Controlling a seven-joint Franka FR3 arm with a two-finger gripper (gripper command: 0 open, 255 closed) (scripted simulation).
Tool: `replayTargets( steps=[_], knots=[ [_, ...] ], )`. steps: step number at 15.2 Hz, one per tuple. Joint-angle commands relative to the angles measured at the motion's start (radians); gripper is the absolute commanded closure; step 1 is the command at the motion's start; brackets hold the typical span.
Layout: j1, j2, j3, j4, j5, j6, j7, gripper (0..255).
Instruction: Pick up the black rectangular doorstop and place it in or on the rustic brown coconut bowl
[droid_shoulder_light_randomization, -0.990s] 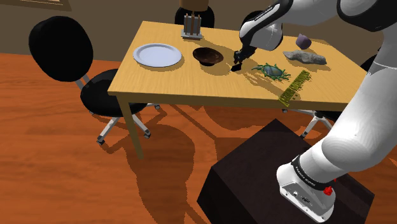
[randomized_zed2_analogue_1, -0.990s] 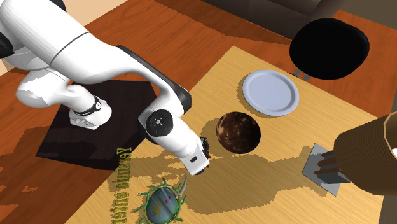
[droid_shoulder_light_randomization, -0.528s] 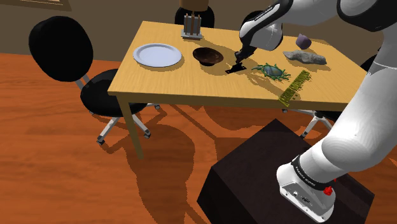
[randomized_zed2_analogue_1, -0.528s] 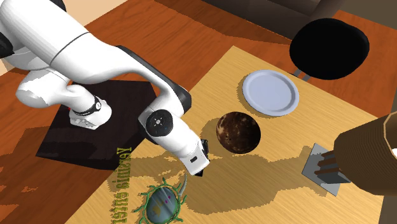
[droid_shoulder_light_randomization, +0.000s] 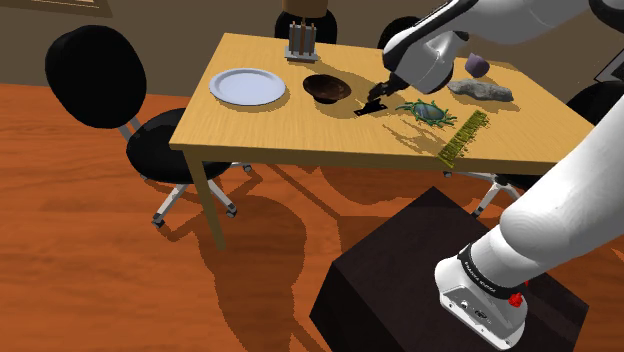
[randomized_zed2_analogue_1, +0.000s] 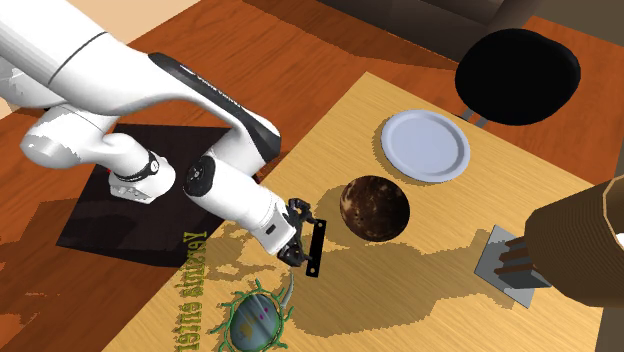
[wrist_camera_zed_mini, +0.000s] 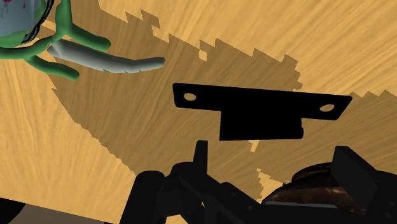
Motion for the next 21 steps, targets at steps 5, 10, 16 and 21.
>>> replayTargets(
  steps=[5, 10, 16, 21],
  knots=[
    [-0.049, 0.078, 0.073, 0.044, 0.134, 0.053, -0.136, 0],
    [-0.06, 0.104, 0.089, 0.062, 0.153, 0.062, -0.155, 0],
    [-0.06, 0.104, 0.089, 0.062, 0.153, 0.062, -0.154, 255],
    [-0.056, 0.102, 0.086, 0.061, 0.149, 0.062, -0.149, 255]
  ],
)
